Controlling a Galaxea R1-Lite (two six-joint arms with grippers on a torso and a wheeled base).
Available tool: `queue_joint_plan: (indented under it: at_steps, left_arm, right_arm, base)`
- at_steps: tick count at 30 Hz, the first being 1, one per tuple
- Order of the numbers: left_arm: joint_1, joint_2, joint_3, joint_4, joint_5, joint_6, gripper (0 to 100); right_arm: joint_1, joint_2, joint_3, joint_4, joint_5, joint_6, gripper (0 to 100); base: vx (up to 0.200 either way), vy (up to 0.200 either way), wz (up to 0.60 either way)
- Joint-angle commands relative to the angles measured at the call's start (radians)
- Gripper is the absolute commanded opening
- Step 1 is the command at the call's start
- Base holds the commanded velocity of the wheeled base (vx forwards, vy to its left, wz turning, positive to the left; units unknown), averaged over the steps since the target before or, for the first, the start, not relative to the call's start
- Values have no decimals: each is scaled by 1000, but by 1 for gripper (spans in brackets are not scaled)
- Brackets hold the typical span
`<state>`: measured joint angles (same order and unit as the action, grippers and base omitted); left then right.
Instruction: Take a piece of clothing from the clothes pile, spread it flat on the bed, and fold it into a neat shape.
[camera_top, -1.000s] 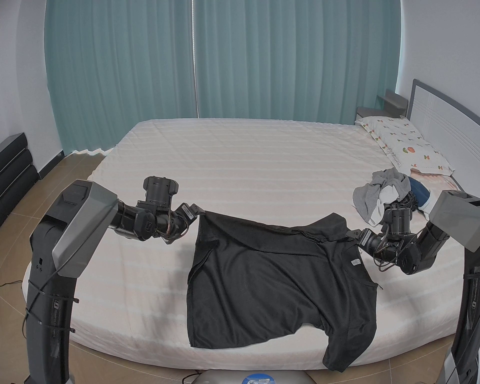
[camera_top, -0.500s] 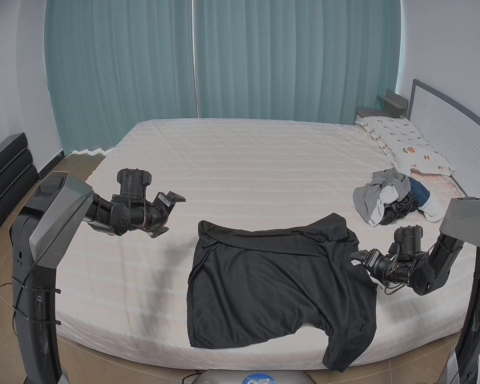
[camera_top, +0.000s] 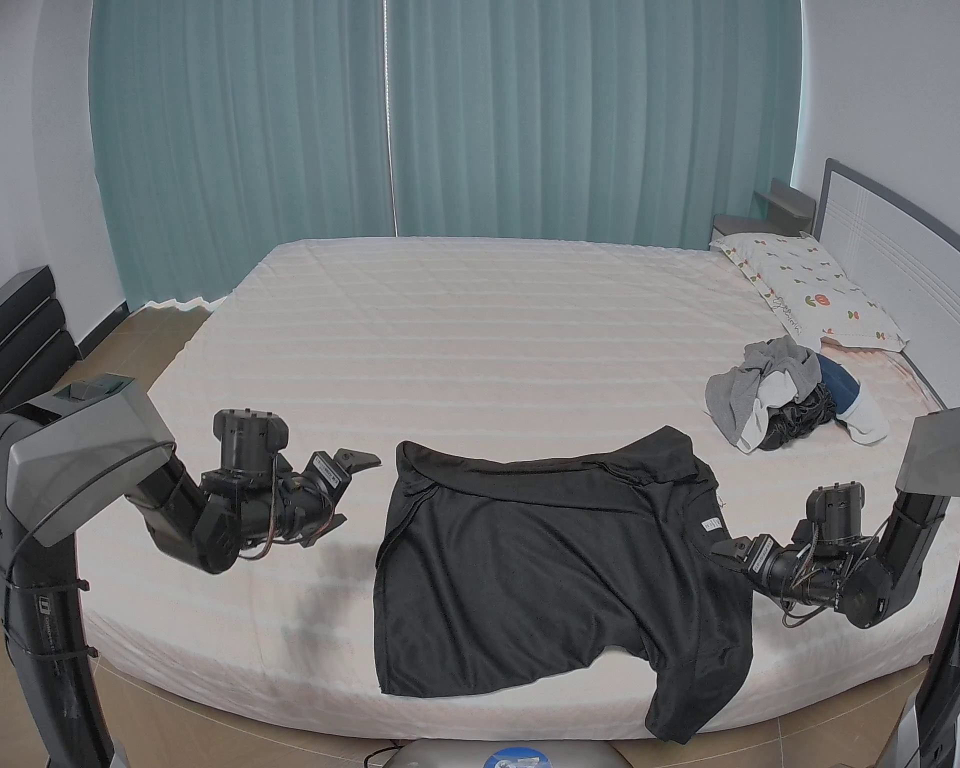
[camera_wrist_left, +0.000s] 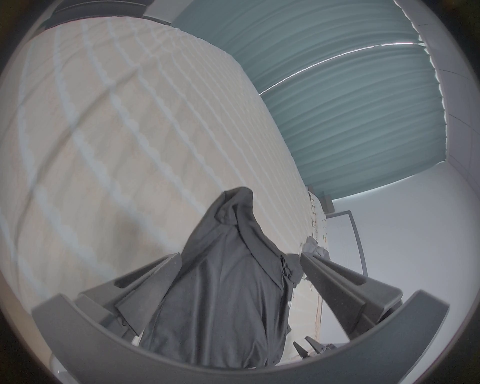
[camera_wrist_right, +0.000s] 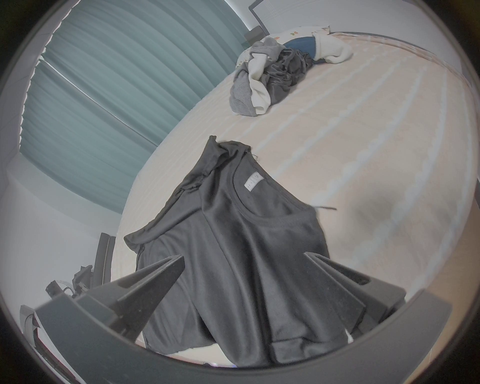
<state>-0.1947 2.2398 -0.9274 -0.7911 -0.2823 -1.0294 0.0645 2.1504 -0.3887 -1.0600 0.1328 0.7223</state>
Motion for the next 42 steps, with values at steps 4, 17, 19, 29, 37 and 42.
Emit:
queue_joint_plan:
  at_steps: [4,17,19,29,37,42]
  left_arm:
    - [-120,-178,470,-326,20,-6,100]
    - [-135,-31,515,-381,61,23,100]
    - [-141,1,510,-418,98,41,100]
    - [-246,106,490,-490,213,198,100]
    - [-278,167,414,-456,315,267,100]
    - [-293,181,389,-415,358,301,100]
  right_arm:
    - [14,-12,185,-71,-4,72,100]
    - [17,89,294,-342,-10,63,100]
    - [15,101,303,-382,-10,60,100]
    - [-2,129,286,-419,-12,55,100]
    - [-12,140,271,-419,-24,54,100]
    - [-12,160,246,-419,-67,52,100]
  base:
    - [-200,0,0]
    - [-123,0,0]
    - [0,0,0]
    - [0,0,0]
    - [0,0,0]
    - [0,0,0]
